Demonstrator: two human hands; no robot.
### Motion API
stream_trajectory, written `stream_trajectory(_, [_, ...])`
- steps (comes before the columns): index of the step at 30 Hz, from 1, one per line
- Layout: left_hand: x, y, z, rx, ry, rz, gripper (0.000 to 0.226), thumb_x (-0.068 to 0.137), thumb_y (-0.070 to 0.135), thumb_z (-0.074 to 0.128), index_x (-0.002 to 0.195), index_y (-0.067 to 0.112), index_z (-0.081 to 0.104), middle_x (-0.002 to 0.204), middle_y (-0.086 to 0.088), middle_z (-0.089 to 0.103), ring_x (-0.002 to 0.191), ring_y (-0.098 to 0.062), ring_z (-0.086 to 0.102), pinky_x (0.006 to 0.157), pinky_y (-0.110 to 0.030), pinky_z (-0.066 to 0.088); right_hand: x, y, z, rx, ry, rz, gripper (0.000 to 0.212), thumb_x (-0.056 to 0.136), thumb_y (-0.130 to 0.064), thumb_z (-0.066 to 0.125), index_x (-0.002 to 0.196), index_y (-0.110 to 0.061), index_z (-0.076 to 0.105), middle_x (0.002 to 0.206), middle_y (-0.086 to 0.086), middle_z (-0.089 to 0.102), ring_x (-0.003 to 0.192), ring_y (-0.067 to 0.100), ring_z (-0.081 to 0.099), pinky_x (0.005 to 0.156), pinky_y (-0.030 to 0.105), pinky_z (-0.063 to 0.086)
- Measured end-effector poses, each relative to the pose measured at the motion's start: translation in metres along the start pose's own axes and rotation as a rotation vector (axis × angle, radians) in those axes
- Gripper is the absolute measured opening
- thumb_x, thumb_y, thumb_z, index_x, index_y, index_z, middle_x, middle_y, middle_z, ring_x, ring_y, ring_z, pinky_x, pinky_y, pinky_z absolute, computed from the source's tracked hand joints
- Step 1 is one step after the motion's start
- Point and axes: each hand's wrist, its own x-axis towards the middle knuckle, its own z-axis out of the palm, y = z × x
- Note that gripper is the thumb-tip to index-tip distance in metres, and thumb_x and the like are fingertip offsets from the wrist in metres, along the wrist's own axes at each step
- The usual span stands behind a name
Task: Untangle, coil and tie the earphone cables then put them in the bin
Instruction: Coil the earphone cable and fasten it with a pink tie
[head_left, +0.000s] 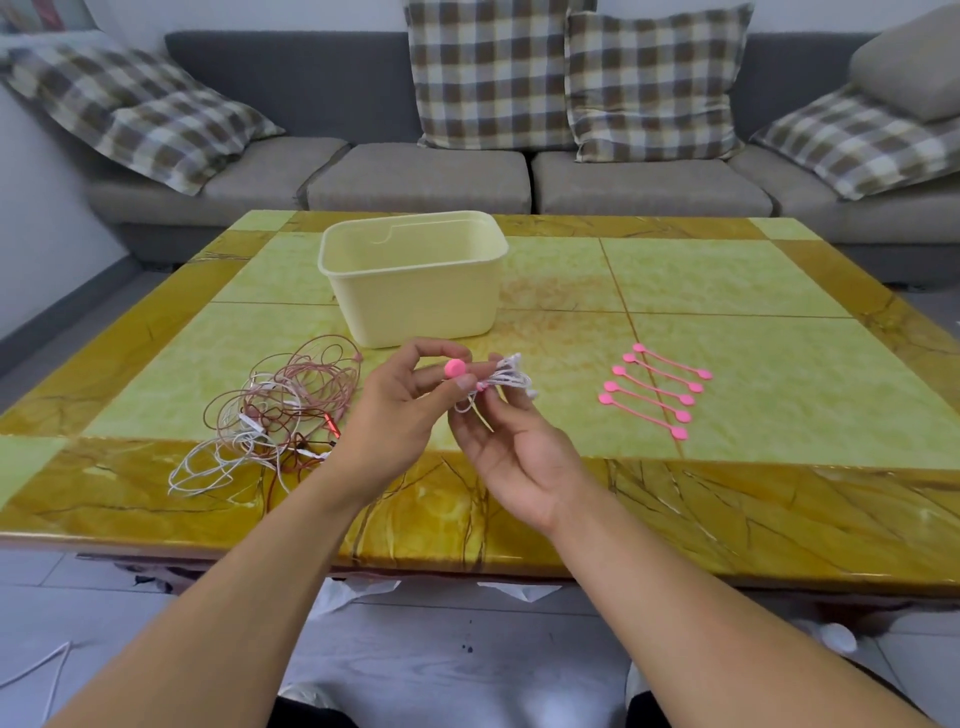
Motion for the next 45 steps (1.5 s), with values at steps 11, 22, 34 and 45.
stream_trajectory(11, [-0.003,0.003,-0.007,-0.095,0.183,-0.039,0.024,0.074,0.022,0.082,0.094,0.011,0.075,0.093,-0.008,0.079,0.095,-0.018,0.074,0.085,-0.020,0.052,-0.004,-0.009,0.005,-0.605,-0.059,-0.278,0.016,0.093,0.003,0.059,0.094,-0.010,0.070,0.093,0.008,0.074,0.094,0.022,0.070,0.087,0.034,0.060])
stream_trajectory(22, [-0.009,0.004,-0.009,0.005,0.149,-0.107,0.027,0.080,0.032,0.080,0.098,0.012,0.081,0.099,0.000,0.079,0.103,-0.006,0.071,0.090,-0.021,0.045,-0.013,-0.009,-0.004,-1.222,0.038,-0.652,0.014,0.099,-0.012,0.066,0.101,-0.021,0.075,0.092,-0.003,0.078,0.089,0.014,0.074,0.083,0.037,0.061])
stream_trajectory(34, [-0.016,0.015,-0.001,-0.105,0.063,-0.398,0.019,0.097,0.024,0.066,0.111,0.017,0.076,0.099,-0.004,0.079,0.077,-0.025,0.077,0.048,-0.022,0.053,-0.011,0.001,-0.024,-1.585,0.027,-1.085,0.039,0.095,0.000,0.061,0.128,-0.020,0.069,0.108,-0.014,0.070,0.097,-0.004,0.066,0.083,0.009,0.049])
stream_trajectory(45, [-0.016,0.008,-0.016,-0.098,0.048,-0.449,0.017,0.092,0.006,0.071,0.107,0.001,0.077,0.099,-0.020,0.076,0.081,-0.031,0.074,0.075,-0.036,0.064,-0.009,0.004,-0.037,-1.789,-0.122,-1.114,0.058,0.086,0.007,0.059,0.137,-0.022,0.062,0.110,-0.001,0.073,0.099,0.001,0.061,0.089,0.007,0.044])
